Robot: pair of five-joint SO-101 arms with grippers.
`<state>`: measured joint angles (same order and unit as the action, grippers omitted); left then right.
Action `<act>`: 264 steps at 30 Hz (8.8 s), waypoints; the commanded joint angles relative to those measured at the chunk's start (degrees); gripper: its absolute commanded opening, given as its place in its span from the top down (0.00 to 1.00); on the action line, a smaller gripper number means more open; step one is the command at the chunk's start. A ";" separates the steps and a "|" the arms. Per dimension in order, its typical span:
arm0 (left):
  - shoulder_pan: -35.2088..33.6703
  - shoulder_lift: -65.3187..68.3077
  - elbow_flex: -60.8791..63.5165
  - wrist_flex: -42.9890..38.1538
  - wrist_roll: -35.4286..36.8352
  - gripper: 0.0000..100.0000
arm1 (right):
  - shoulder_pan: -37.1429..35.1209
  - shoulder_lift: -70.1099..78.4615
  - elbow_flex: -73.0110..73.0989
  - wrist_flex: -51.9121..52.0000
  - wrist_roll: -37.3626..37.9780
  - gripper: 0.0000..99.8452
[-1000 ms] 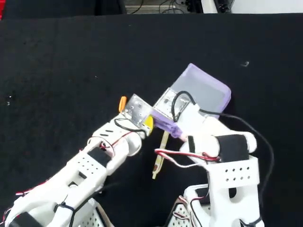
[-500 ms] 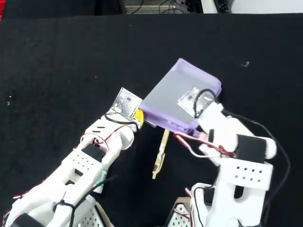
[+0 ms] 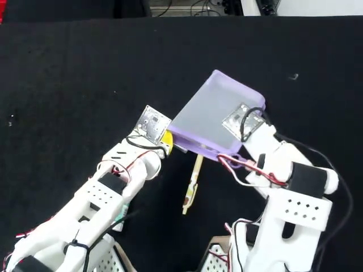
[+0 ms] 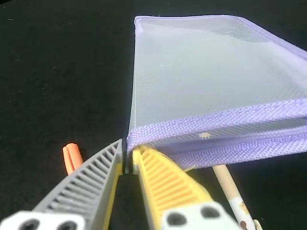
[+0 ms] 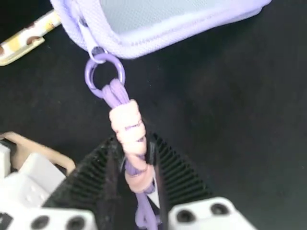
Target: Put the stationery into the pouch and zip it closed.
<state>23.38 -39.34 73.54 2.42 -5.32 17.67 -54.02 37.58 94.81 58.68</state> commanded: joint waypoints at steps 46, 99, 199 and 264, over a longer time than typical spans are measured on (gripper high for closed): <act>4.44 0.79 -2.59 -1.14 0.70 0.81 | 2.99 -1.10 -3.21 3.16 3.60 0.99; 0.40 9.85 -30.20 5.71 9.67 0.97 | -2.20 -11.82 -2.86 -2.29 -13.10 0.74; -28.88 14.33 -74.86 74.11 17.58 0.97 | -26.55 13.58 -11.74 -45.89 -62.95 0.99; -30.64 14.33 -68.62 71.38 17.85 0.97 | -56.26 -5.76 21.41 -91.08 -54.86 0.72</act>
<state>-2.81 -24.92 5.14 76.26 11.47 -38.15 -54.64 66.51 -8.13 3.30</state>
